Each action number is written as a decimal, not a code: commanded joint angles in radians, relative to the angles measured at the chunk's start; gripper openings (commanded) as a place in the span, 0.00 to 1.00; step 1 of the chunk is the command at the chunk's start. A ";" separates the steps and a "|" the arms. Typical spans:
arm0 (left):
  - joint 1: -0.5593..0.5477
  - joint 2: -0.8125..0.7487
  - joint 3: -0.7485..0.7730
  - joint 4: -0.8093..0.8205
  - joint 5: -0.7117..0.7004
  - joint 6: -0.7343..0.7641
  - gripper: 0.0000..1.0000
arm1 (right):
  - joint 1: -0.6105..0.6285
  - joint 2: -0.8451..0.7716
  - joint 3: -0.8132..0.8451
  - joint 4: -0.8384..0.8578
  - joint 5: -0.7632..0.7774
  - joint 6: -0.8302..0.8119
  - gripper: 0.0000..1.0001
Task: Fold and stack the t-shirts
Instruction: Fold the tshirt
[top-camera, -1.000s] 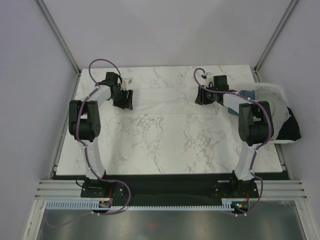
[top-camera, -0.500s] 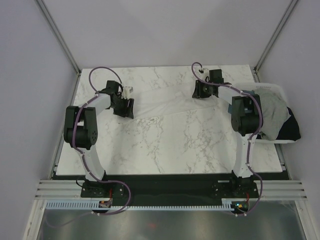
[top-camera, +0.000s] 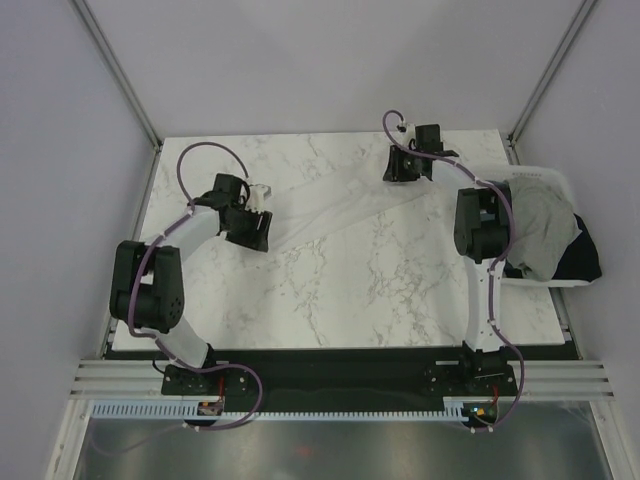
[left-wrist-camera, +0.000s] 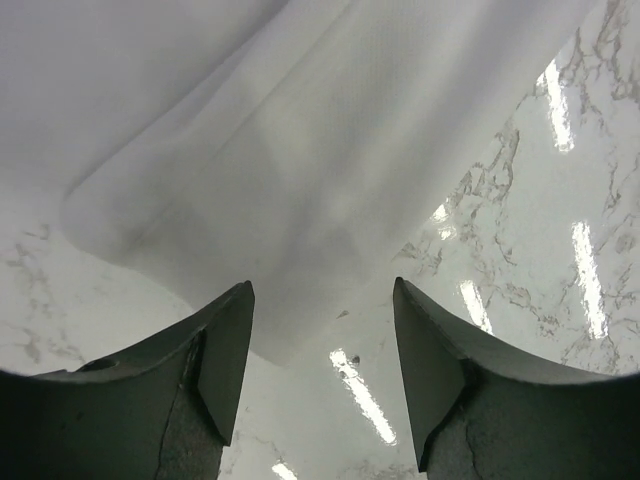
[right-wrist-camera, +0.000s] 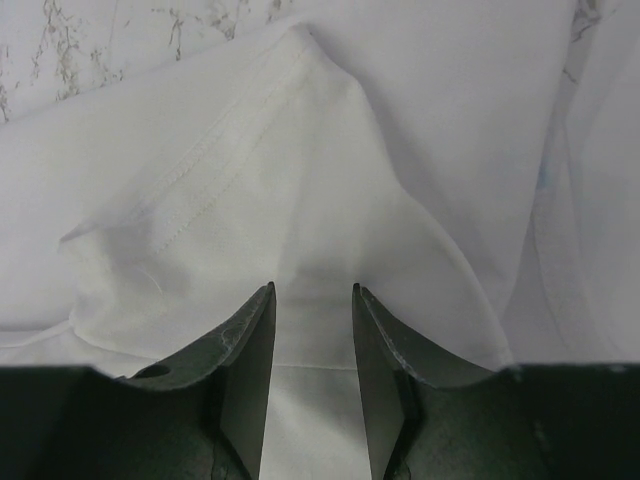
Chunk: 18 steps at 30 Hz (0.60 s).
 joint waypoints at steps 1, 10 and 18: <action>0.003 -0.132 0.048 0.022 -0.057 0.044 0.66 | -0.006 -0.139 -0.066 0.011 0.043 -0.006 0.45; 0.003 -0.051 0.106 0.064 -0.262 0.215 0.67 | -0.006 -0.440 -0.434 0.118 -0.060 0.130 0.46; 0.003 0.102 0.123 0.108 -0.308 0.249 0.66 | -0.006 -0.387 -0.496 0.118 -0.088 0.169 0.46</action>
